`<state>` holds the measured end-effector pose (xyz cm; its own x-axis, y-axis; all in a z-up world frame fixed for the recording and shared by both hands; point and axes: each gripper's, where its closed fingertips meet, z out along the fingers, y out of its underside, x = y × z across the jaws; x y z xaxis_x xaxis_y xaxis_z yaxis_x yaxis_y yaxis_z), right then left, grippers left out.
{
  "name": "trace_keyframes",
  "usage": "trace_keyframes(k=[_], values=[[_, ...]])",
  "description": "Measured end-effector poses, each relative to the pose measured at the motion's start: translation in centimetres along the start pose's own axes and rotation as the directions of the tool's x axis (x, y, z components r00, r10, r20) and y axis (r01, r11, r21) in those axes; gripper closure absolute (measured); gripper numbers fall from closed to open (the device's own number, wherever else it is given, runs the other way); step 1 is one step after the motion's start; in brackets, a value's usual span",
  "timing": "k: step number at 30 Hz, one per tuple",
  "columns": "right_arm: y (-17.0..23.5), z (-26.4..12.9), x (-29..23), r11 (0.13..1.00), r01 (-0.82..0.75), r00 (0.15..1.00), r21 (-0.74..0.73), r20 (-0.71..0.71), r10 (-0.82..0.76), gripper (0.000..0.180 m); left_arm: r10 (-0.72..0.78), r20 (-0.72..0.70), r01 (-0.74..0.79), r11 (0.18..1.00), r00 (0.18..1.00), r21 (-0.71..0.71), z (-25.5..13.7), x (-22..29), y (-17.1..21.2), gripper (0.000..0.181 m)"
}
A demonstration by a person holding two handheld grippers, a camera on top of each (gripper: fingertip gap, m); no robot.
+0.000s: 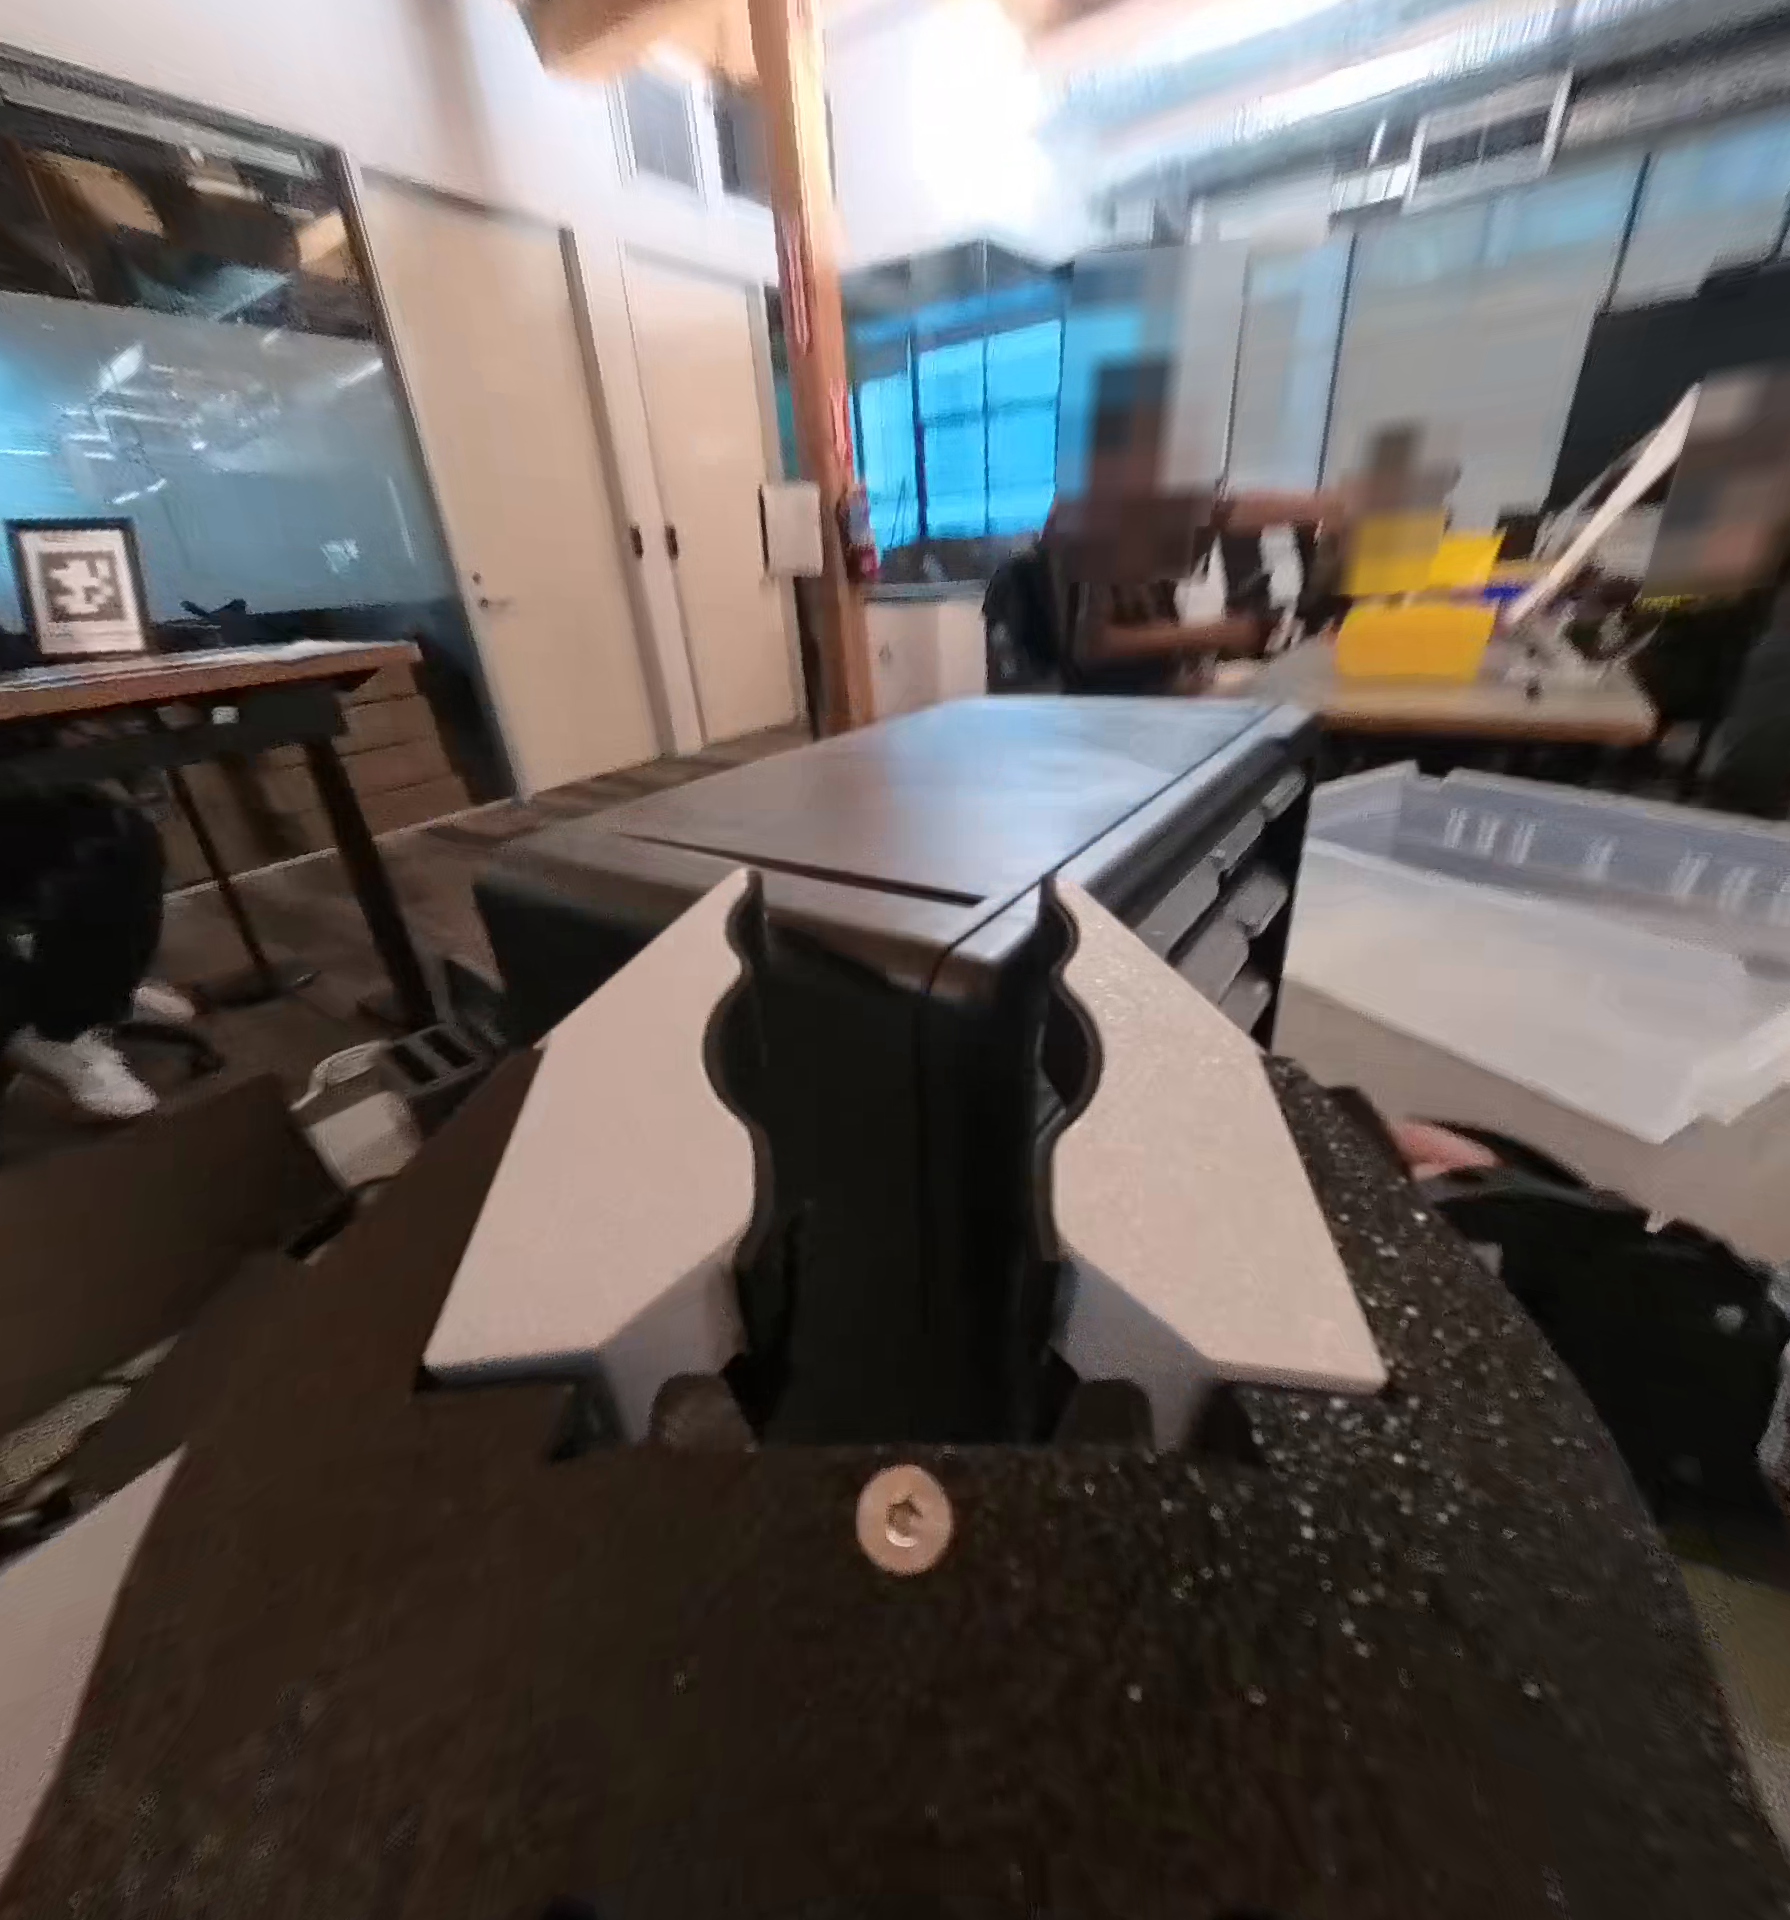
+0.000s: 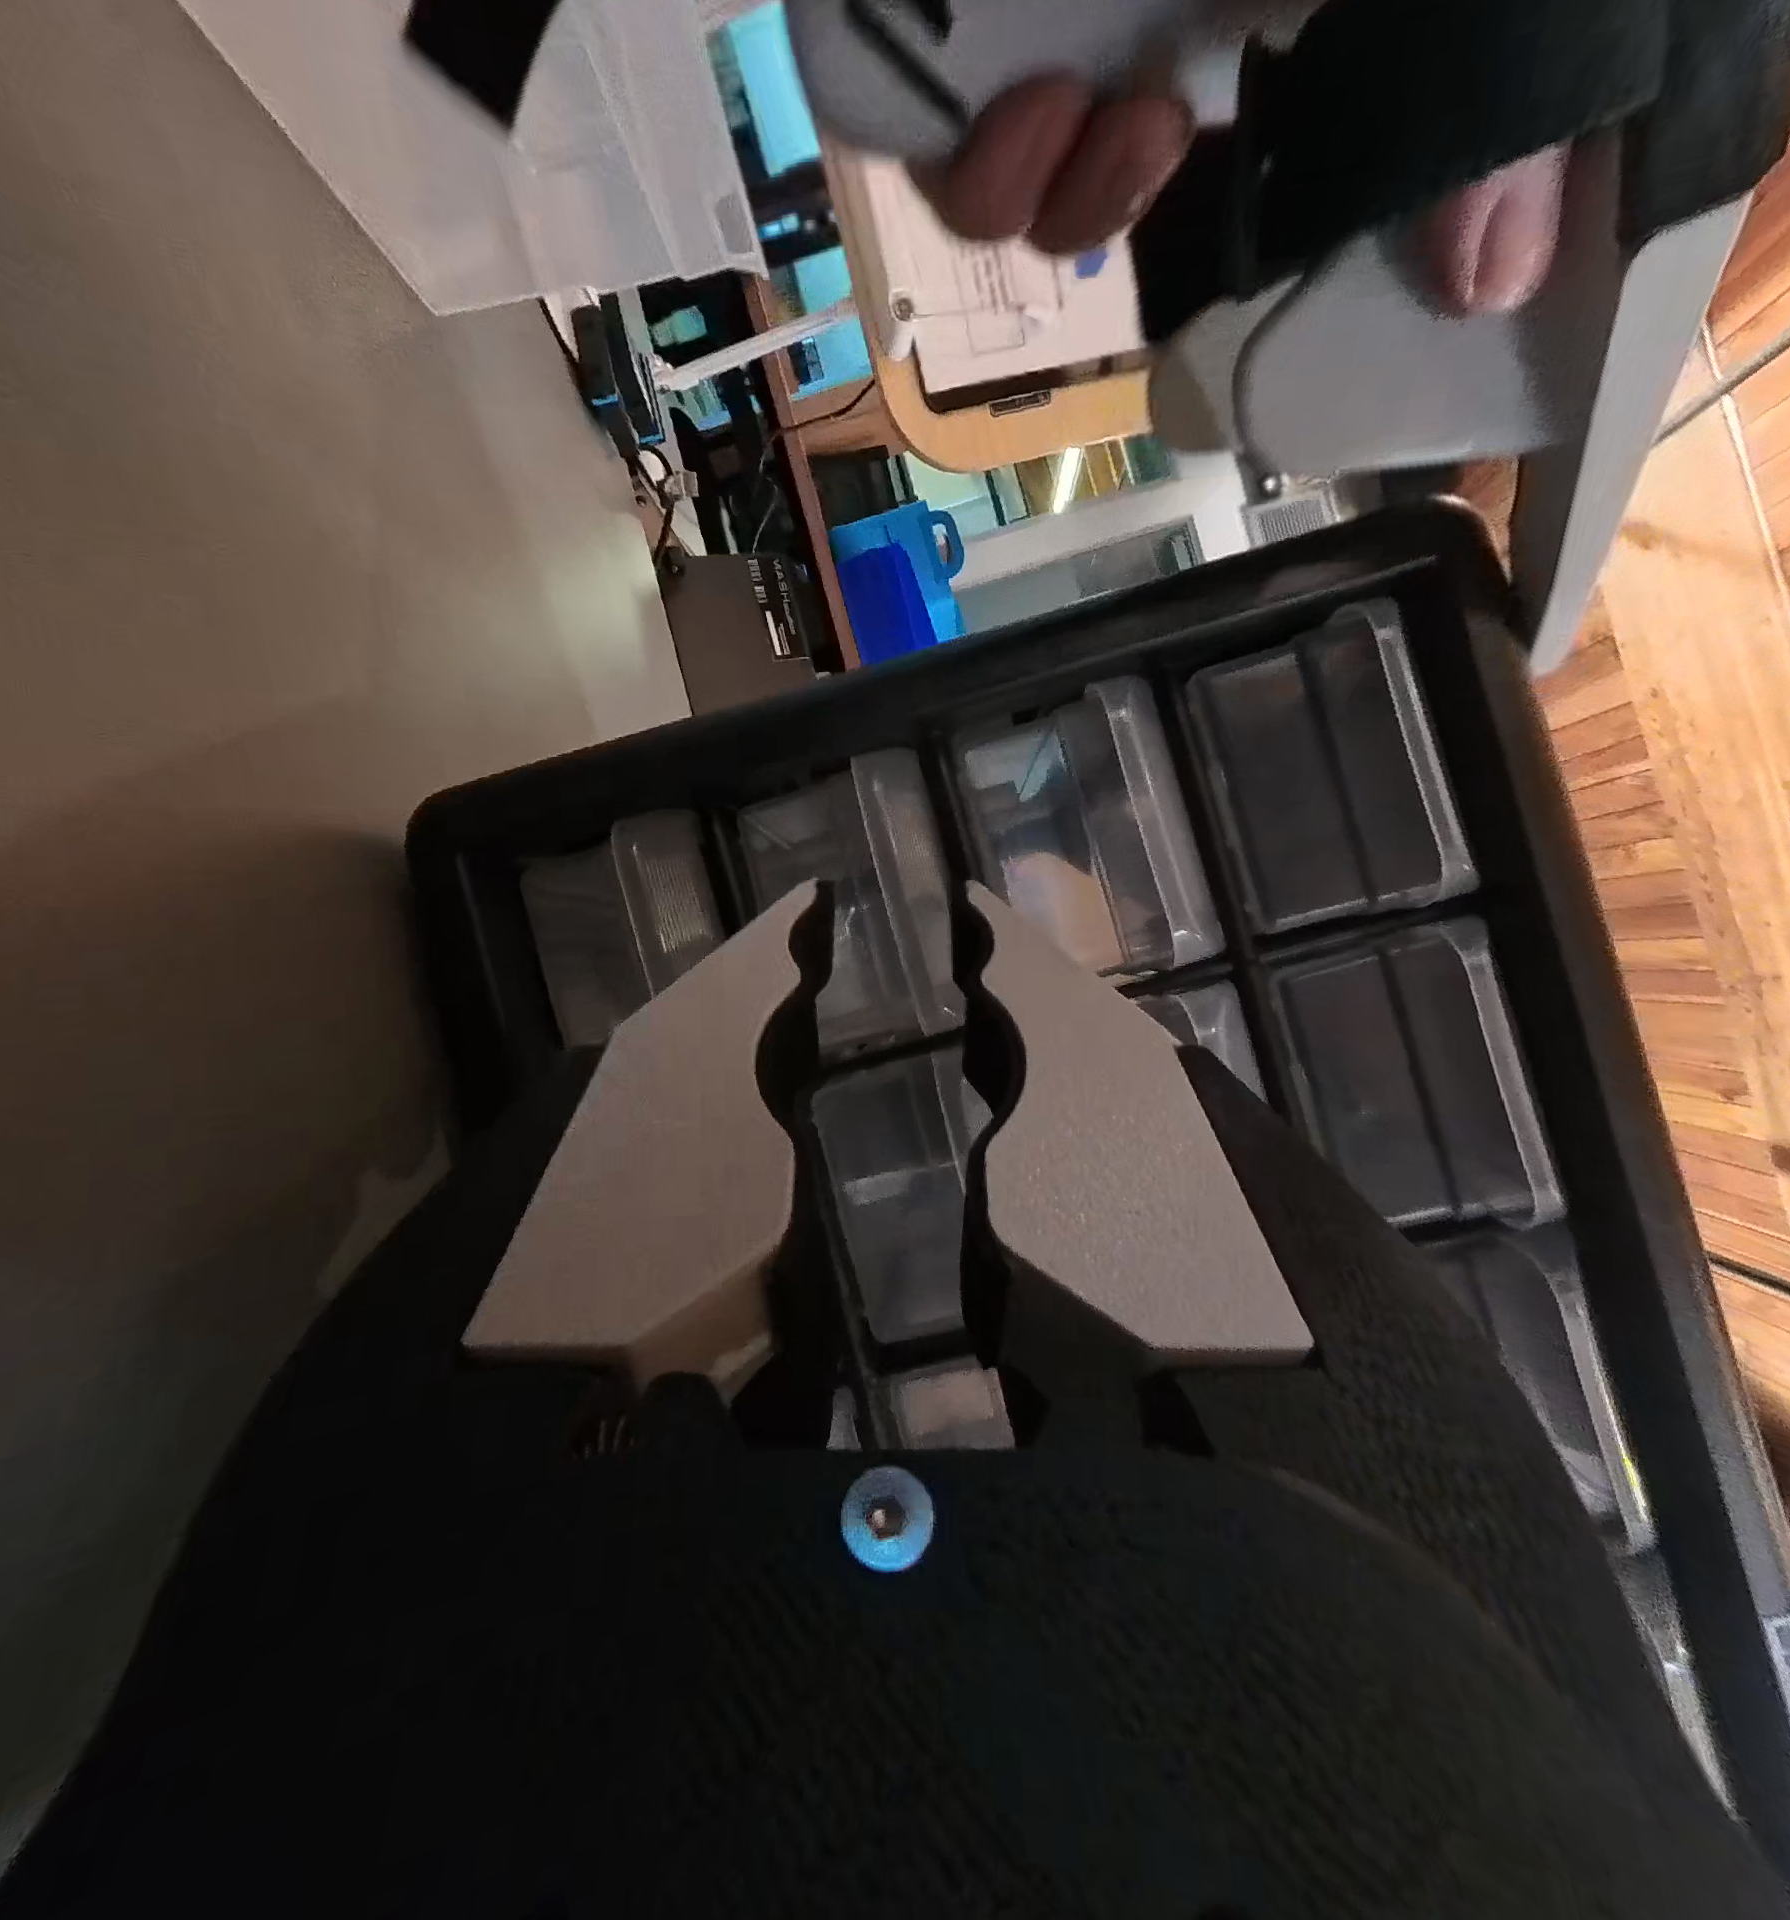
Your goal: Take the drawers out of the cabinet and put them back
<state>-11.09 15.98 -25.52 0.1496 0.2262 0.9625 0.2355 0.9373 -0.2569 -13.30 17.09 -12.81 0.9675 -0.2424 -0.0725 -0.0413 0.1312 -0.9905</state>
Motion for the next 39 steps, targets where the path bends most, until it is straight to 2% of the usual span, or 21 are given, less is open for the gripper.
trace_keyframes(k=[2, 7, 14, 20, 23, 26, 28, 30, 32, 39], values=[[0.2, 0.1, 0.0, 1.000, 0.010, 1.000, -0.008, -0.002, -0.010, 0.158, 0.074, -0.018, -0.075, 0.993, 0.997, -0.089, -0.3, 0.1, -0.1, 0.138], [0.0, 0.3, -0.1, 0.998, 0.058, 0.998, -0.012, -0.010, -0.058, 0.157, 0.104, -0.114, -0.124, 0.975, 0.988, -0.184, -0.8, 1.1, 0.6, 0.135], [0.1, 0.3, 0.4, 0.991, 0.128, 0.990, -0.045, -0.050, -0.130, 0.170, 0.053, -0.144, -0.073, 0.988, 0.988, -0.136, -0.7, 1.3, 0.6, 0.135], [-0.1, -0.1, 0.4, 0.982, 0.179, 0.982, -0.066, -0.051, -0.182, 0.172, 0.040, -0.149, -0.059, 0.990, 0.988, -0.126, -0.7, 1.3, 0.6, 0.135], [-0.5, -1.0, -0.2, 0.978, 0.195, 0.980, -0.067, -0.024, -0.197, 0.180, 0.043, -0.147, -0.062, 0.990, 0.988, -0.126, -0.7, 1.3, 0.6, 0.135], [-1.5, -2.4, -1.6, 0.976, 0.213, 0.977, -0.046, 0.035, -0.211, 0.180, 0.053, -0.142, -0.073, 0.988, 0.988, -0.136, -0.7, 1.3, 0.6, 0.136], [-2.5, -3.2, -1.5, 0.976, 0.214, 0.977, -0.033, 0.021, -0.214, 0.180, 0.075, -0.139, -0.095, 0.985, 0.988, -0.142, -0.8, 1.4, 0.5, 0.140], [-2.9, -3.5, -0.8, 0.980, 0.195, 0.981, -0.042, -0.016, -0.196, 0.160, 0.090, -0.141, -0.110, 0.983, 0.986, -0.147, -0.7, 1.6, 0.5, 0.143], [-2.3, -2.9, -0.1, 0.981, 0.178, 0.982, -0.078, -0.043, -0.182, 0.152, 0.090, -0.139, -0.111, 0.983, 0.986, -0.148, -0.7, 1.6, 0.5, 0.143], [-0.5, 0.2, 0.5, 0.956, 0.245, 0.962, -0.161, -0.080, -0.260, 0.152, 0.071, -0.139, -0.091, 0.985, 0.988, -0.145, -0.6, 1.5, 0.5, 0.141]])
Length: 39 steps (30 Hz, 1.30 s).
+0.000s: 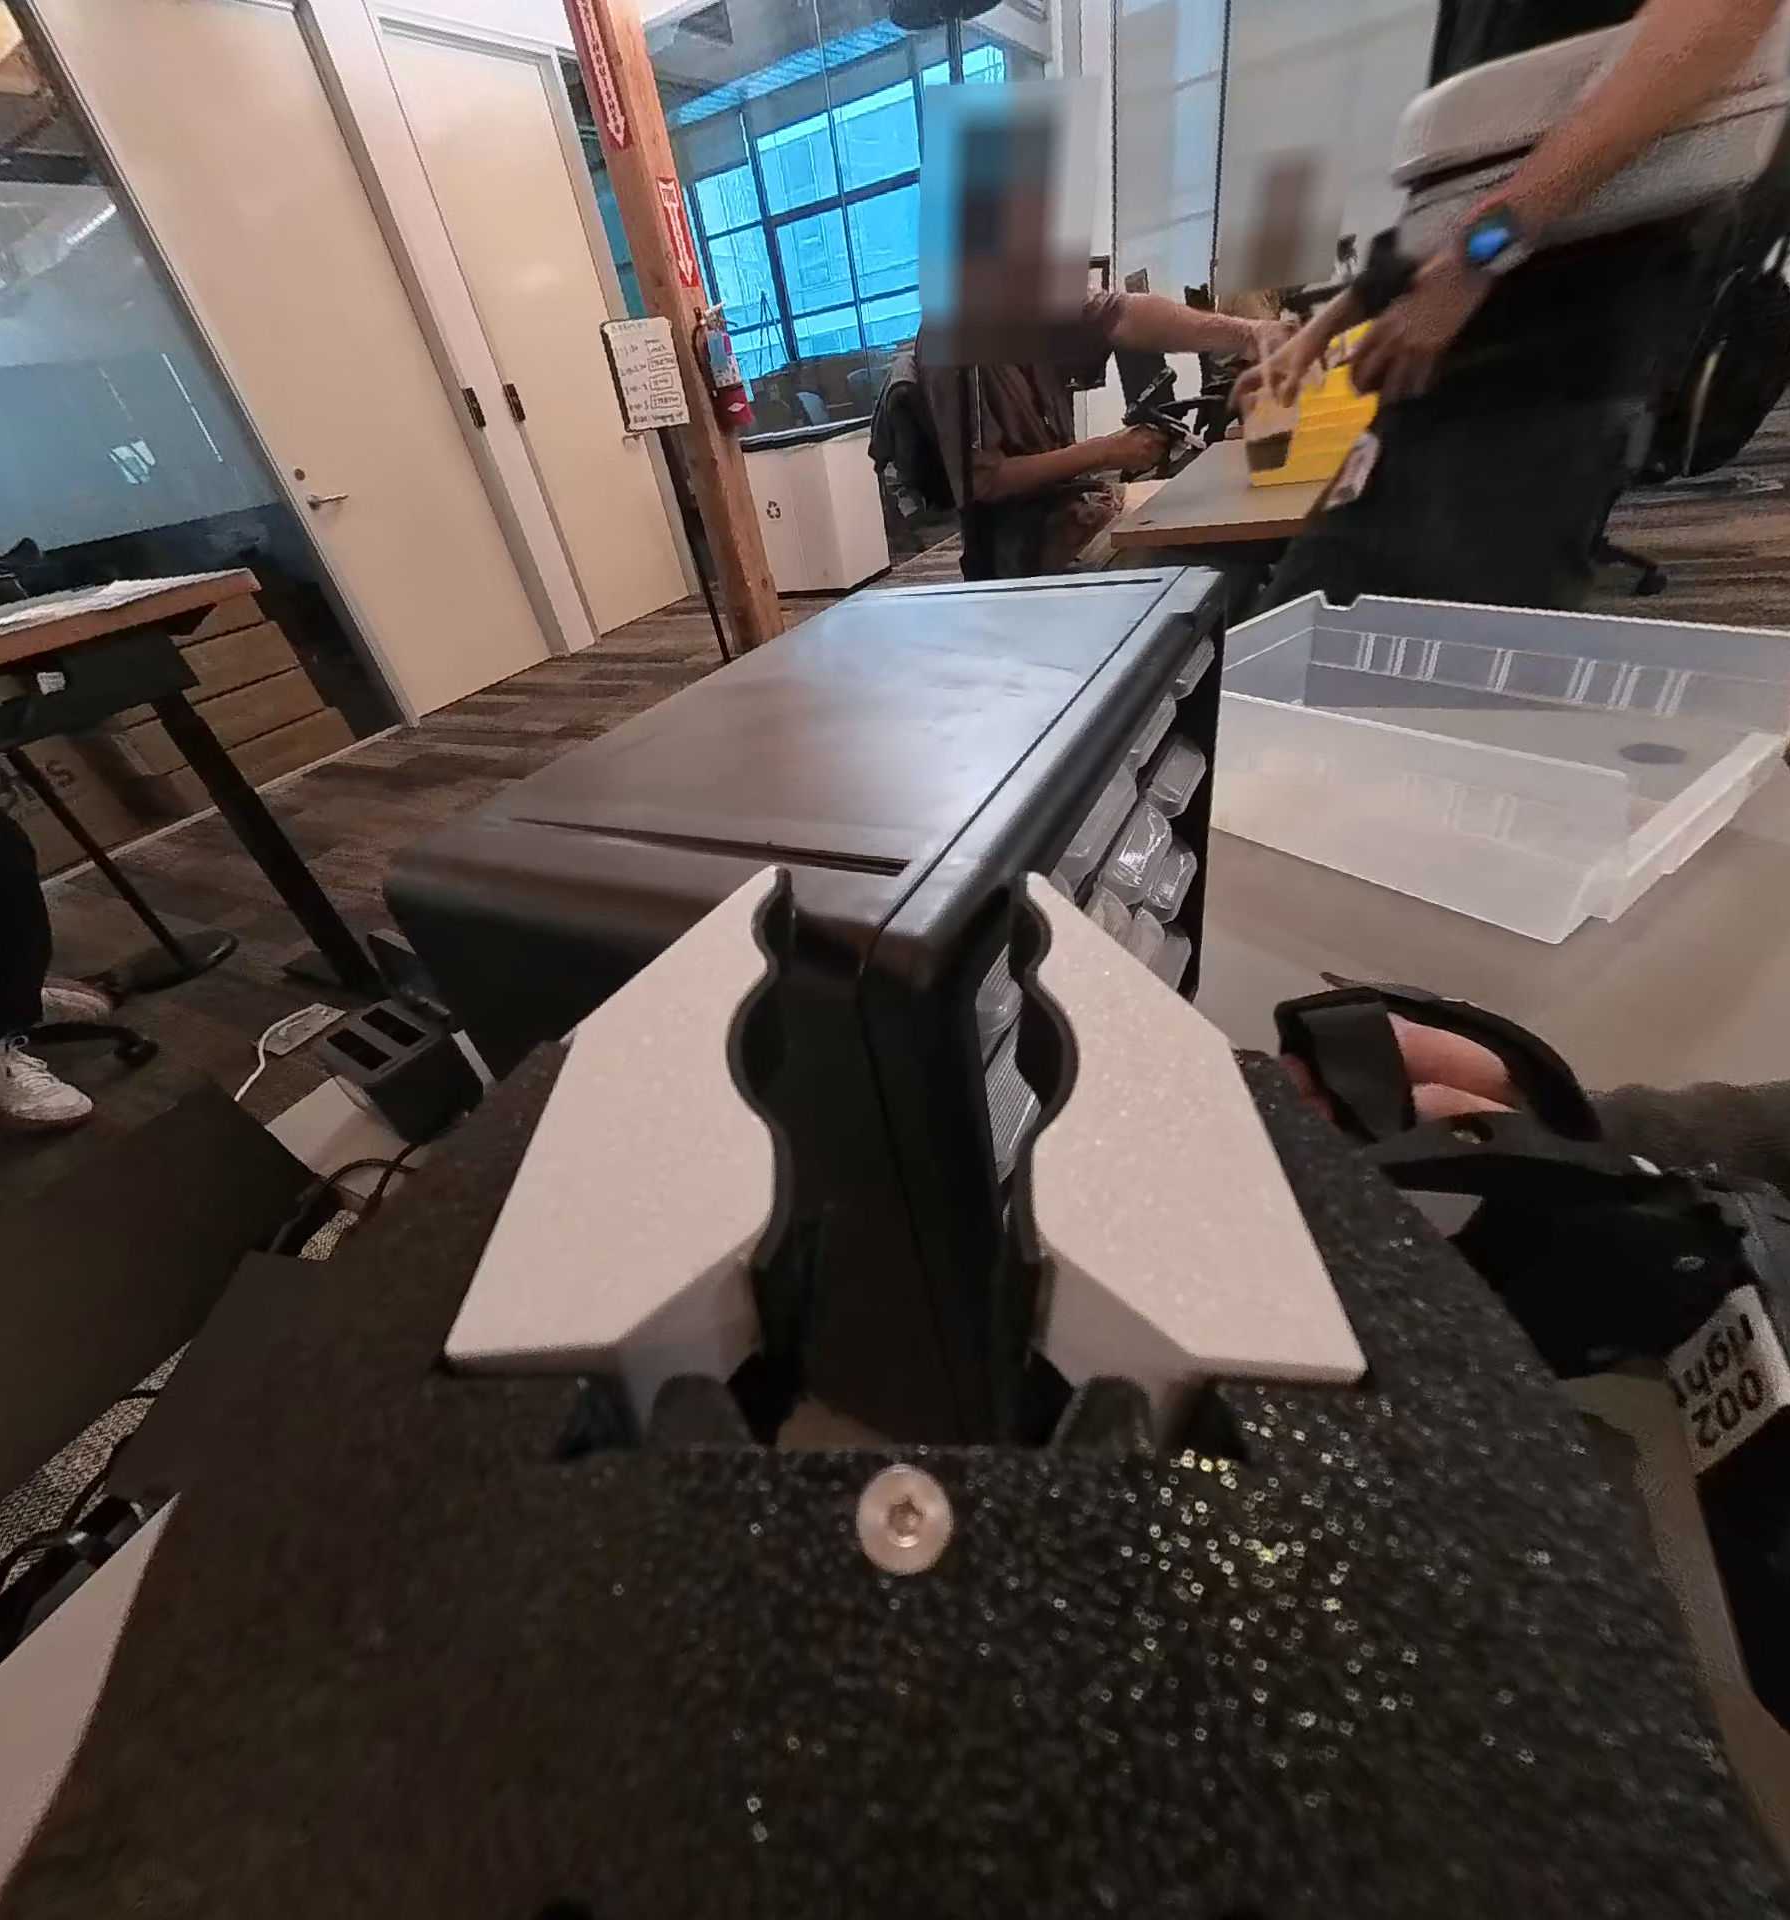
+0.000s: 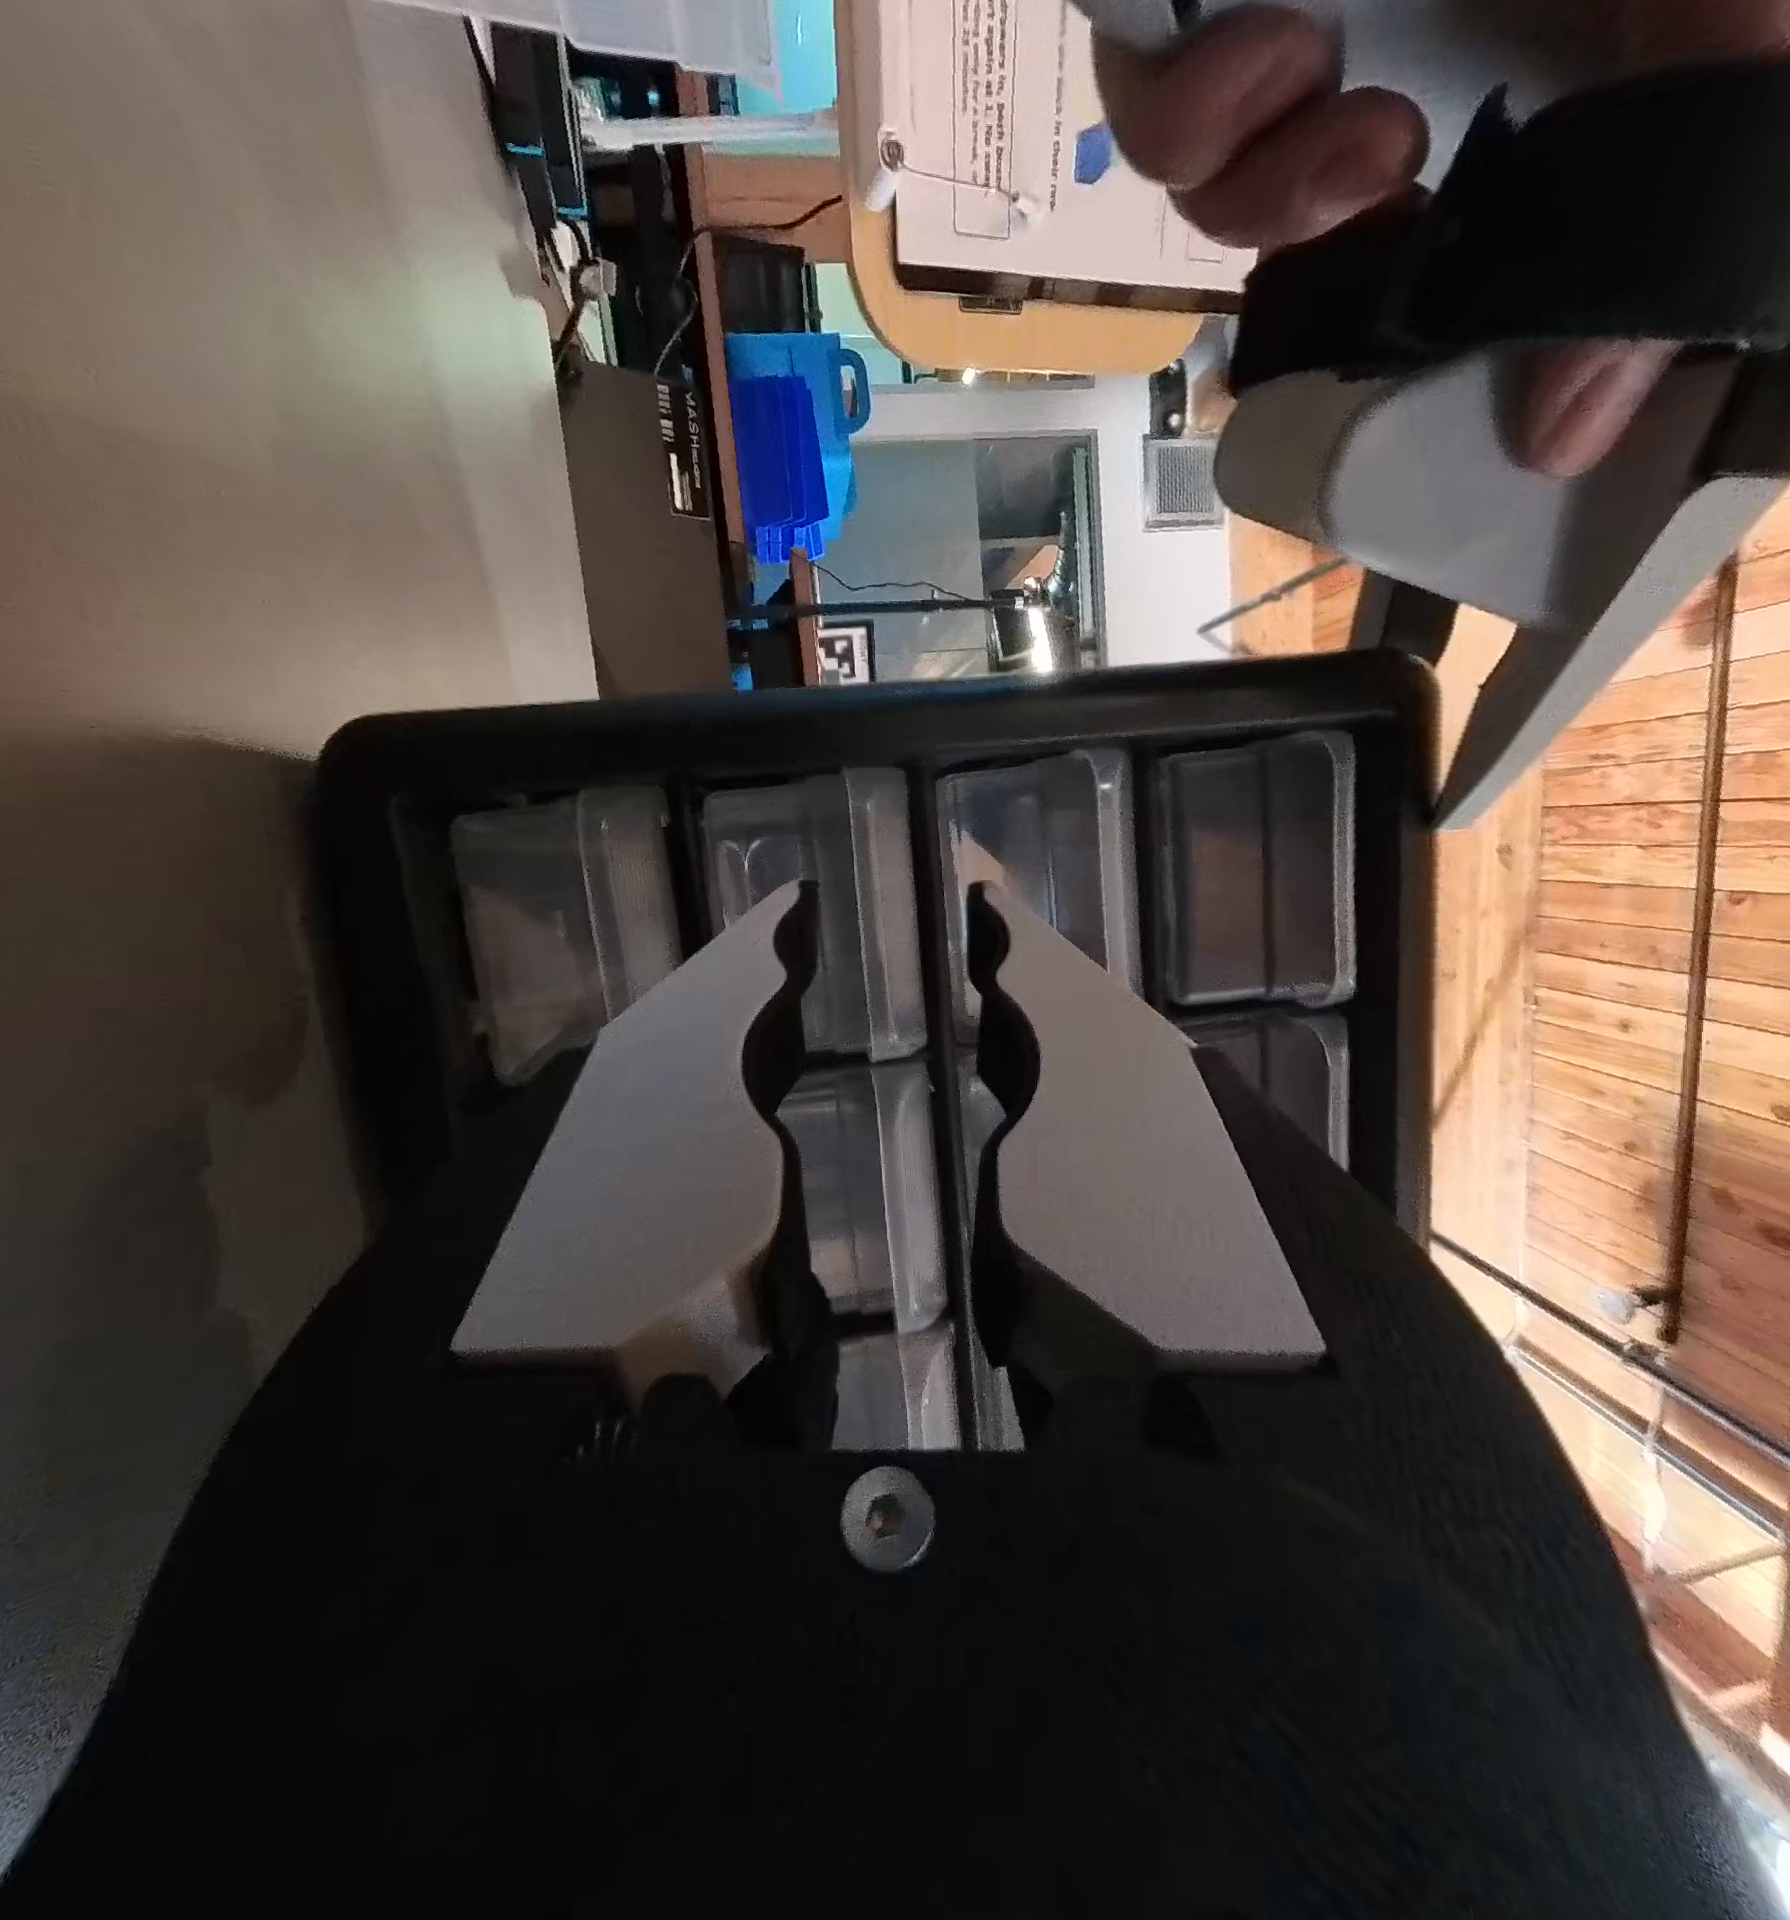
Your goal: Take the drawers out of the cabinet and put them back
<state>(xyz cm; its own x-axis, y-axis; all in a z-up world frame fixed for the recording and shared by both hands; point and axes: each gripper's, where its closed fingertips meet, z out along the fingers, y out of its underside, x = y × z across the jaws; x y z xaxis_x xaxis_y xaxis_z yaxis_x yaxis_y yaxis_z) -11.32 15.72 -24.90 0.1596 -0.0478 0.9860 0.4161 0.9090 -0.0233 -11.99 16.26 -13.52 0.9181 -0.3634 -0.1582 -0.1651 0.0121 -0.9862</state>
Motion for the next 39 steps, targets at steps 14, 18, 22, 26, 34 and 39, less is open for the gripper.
trace_keyframes(k=[14, 18, 22, 26, 34, 39], values=[[-1.1, -2.1, 0.0, 0.998, 0.048, 0.999, 0.038, 0.014, -0.049, 0.173, -0.002, -0.004, 0.002, 1.000, 1.000, 0.006, 0.0, 0.0, 0.0, 0.141], [-2.1, -4.0, 0.3, 0.997, 0.048, 0.999, 0.066, 0.016, -0.049, 0.173, -0.002, -0.006, 0.002, 1.000, 1.000, 0.008, 0.0, 0.0, 0.0, 0.141], [-3.0, -5.8, 0.3, 0.994, 0.044, 0.999, 0.098, 0.024, -0.046, 0.168, -0.004, -0.007, 0.004, 1.000, 1.000, 0.009, 0.0, 0.0, 0.0, 0.141], [-3.2, -5.8, 0.9, 0.993, -0.005, 1.000, 0.119, -0.005, 0.006, 0.097, -0.005, -0.007, 0.005, 1.000, 1.000, 0.010, 0.0, 0.0, 0.0, 0.141], [-1.7, -3.1, -0.5, 1.000, 0.024, 0.999, 0.005, 0.023, -0.024, 0.116, -0.004, -0.007, 0.004, 1.000, 1.000, 0.009, 0.0, -0.1, 0.0, 0.141], [-1.8, -4.5, -0.6, 1.000, -0.008, 0.999, 0.026, 0.051, 0.007, 0.135, -0.004, -0.006, 0.004, 1.000, 1.000, 0.010, 0.0, 0.0, 0.0, 0.141]])
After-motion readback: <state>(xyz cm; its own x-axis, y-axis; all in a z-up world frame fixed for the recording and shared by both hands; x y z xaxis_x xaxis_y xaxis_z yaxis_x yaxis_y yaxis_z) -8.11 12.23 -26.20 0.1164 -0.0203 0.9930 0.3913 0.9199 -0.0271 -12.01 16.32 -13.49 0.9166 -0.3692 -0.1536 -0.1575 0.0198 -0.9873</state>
